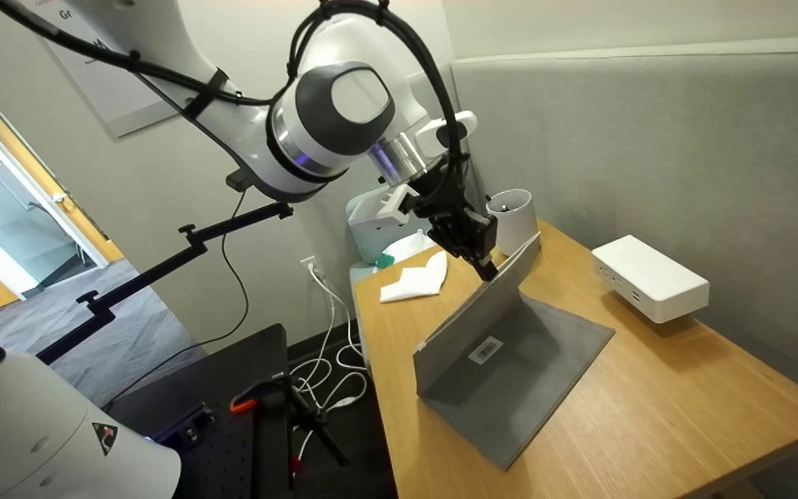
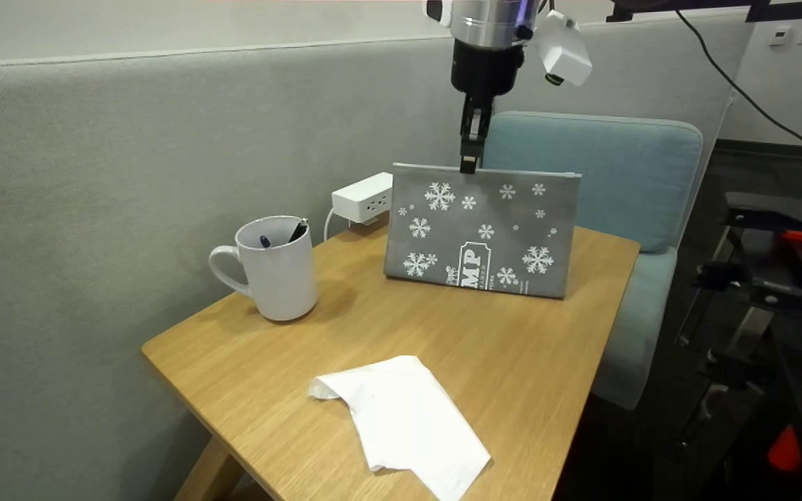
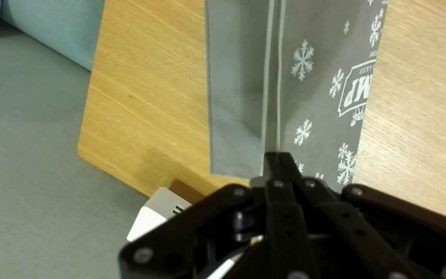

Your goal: Open the grey object on the table.

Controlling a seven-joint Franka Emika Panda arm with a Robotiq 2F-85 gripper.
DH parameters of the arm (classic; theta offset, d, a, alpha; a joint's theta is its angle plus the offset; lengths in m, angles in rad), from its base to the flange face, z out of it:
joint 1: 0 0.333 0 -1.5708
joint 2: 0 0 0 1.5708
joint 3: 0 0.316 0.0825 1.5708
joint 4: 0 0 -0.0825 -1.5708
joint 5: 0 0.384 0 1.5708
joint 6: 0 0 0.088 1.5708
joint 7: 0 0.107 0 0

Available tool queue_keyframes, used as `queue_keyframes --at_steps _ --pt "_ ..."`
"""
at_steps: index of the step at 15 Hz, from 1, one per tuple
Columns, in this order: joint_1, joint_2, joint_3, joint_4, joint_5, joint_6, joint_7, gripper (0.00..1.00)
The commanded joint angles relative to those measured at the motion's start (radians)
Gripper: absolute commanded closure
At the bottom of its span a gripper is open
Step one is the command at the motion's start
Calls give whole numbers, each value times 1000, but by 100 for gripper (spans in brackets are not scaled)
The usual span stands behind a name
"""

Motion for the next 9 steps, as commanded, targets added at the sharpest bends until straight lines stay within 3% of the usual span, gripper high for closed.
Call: queue_keyframes --at_steps 1,9 --pt "43 -85 -52 -39 -101 -29 105 100" --pt "81 -131 -43 -57 -196 -76 189 100"
